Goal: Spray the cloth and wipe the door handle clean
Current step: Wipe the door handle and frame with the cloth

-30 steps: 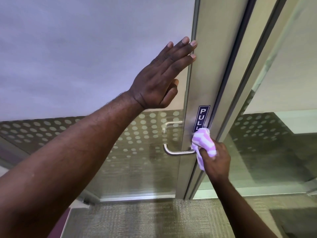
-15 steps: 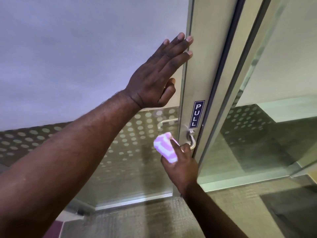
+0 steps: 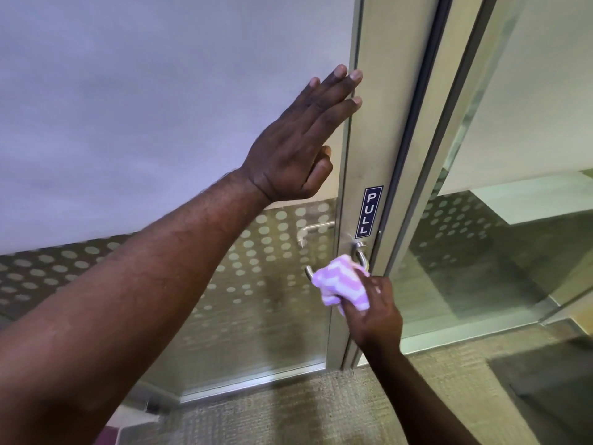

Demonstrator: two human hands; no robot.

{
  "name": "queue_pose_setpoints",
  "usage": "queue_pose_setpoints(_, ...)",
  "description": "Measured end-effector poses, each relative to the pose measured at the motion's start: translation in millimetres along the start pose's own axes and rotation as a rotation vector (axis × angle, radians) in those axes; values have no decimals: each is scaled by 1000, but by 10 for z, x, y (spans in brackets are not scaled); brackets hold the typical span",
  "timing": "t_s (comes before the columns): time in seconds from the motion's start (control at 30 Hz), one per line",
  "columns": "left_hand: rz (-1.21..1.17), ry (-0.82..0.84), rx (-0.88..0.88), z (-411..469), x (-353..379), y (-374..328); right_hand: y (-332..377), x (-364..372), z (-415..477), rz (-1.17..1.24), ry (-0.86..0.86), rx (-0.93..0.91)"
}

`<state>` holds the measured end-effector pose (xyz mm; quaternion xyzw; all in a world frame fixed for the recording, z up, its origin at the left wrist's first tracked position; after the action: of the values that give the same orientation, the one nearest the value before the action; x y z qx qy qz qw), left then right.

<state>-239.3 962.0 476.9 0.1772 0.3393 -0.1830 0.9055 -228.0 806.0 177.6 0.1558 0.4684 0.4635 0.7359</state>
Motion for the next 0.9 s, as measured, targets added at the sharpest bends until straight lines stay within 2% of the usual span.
queue_pose_setpoints(0.1,9,17,-5,0,8,-2,-495,-270,180,212,-163,231)
queue_pose_setpoints(0.17,18,20,-9,7,15,-8,-759,-299,328,355,-177,361)
queue_pose_setpoints(0.27,31,14,-10,2,21,-11,-927,17,297,641,-87,599)
queue_pose_setpoints(0.37,32,9,-9,-3,15,-12,-759,578,-60,1232,61,911)
queue_pose_setpoints(0.43,29,13,-11,2,23,-14,-493,854,-266,1486,186,1025)
queue_pose_setpoints(0.6,39,23,-6,-4,19,-17,137,943,-358,1778,370,870)
queue_pose_setpoints(0.9,-18,44,-43,-26,3,-38,164,791,-782,1609,580,916)
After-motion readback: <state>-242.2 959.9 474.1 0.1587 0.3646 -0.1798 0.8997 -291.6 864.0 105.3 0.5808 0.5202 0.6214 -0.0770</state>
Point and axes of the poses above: each hand's wrist, its own z-axis towards the middle knuckle, its own x-axis out of the palm, y = z × x, the point moved 10 cm from there along z, towards the middle knuckle, and after that the axes turned 2 degrees about -x, right-handed, at the moved point
